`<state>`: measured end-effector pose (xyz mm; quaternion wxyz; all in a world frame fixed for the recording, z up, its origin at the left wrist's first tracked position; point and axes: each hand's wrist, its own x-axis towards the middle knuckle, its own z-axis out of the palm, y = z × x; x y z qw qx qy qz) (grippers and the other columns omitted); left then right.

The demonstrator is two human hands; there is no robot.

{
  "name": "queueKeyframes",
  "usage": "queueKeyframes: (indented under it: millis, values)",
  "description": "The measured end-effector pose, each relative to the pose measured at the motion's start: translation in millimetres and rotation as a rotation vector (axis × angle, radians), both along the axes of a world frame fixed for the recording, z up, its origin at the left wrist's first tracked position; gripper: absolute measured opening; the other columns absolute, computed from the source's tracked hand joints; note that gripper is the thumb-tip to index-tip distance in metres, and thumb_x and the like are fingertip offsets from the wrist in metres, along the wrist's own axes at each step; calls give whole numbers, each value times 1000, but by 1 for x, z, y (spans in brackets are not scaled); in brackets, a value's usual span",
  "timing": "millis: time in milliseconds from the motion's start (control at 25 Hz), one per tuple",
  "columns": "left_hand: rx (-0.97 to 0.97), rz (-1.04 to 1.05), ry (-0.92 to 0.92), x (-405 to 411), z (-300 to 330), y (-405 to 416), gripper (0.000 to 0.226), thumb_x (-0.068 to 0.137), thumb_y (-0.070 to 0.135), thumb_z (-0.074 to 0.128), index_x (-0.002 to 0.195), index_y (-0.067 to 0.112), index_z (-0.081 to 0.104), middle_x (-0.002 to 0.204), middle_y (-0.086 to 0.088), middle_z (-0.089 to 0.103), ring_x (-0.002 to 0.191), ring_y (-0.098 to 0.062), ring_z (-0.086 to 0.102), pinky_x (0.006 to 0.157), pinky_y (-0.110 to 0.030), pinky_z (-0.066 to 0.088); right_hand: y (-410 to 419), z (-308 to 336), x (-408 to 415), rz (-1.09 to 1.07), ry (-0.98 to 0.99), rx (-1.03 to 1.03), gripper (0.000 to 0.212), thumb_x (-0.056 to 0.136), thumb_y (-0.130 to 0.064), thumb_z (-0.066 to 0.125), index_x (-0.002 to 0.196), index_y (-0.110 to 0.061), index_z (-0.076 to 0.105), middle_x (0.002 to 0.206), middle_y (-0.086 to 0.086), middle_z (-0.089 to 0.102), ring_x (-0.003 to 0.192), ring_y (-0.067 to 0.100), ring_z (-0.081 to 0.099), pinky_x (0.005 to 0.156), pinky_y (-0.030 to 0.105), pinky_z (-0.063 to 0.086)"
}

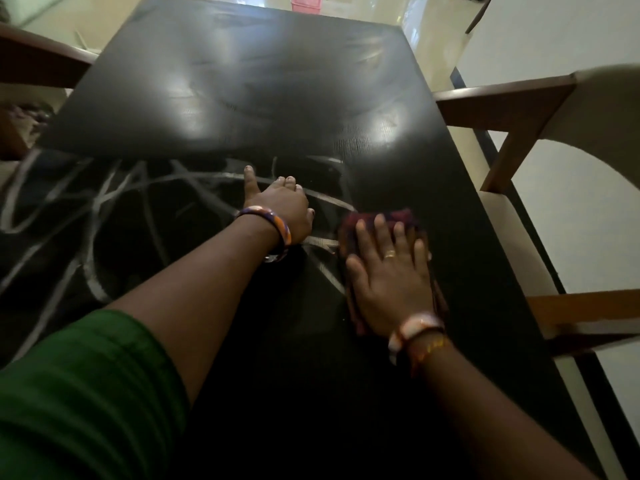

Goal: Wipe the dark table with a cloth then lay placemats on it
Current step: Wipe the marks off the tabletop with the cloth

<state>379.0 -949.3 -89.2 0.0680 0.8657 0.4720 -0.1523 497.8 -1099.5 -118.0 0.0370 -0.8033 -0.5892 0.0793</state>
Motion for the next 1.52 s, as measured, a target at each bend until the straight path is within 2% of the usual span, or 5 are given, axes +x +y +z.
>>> queueKeyframes:
  millis: [360,600,760,1040,1520]
  values:
    - [-29,136,-124,-68,30,-60,61,97,36,36,149,16,10,158,-3,1,145,-18,-2,113,-51,-8,35,3,3,-143,11,-39,57,99,-49,21,151,-32,5,160,0,-3,146,25,-6,116,47,-8]
    - [-70,180,98,-104,27,-108,60,98,30,31,148,10,7,158,-7,1,145,-21,-2,114,-51,-5,-52,-3,-72,274,0,-11,67,87,-68,9,147,-42,-4,158,-9,-11,145,17,-14,114,40,-15]
    - [-89,96,51,-114,33,-126,59,98,34,34,148,15,10,157,-4,4,145,-19,1,116,-45,-1,-58,4,5,-77,-26,-127,63,91,-66,14,147,-43,-5,159,-9,-8,146,19,-10,115,53,-9]
    - [206,264,-493,-146,36,-170,34,93,16,46,123,24,59,117,-8,64,111,-28,56,83,-35,45,-64,3,-121,104,60,-14,62,95,-58,24,149,-38,2,159,-7,-9,145,20,-13,109,56,-16]
    - [96,67,-405,-223,23,-203,45,96,23,44,140,21,37,154,0,21,143,-14,15,116,-32,8,-120,7,-144,-182,75,-41,62,94,-61,21,149,-40,0,158,-7,-11,145,21,-15,109,61,-14]
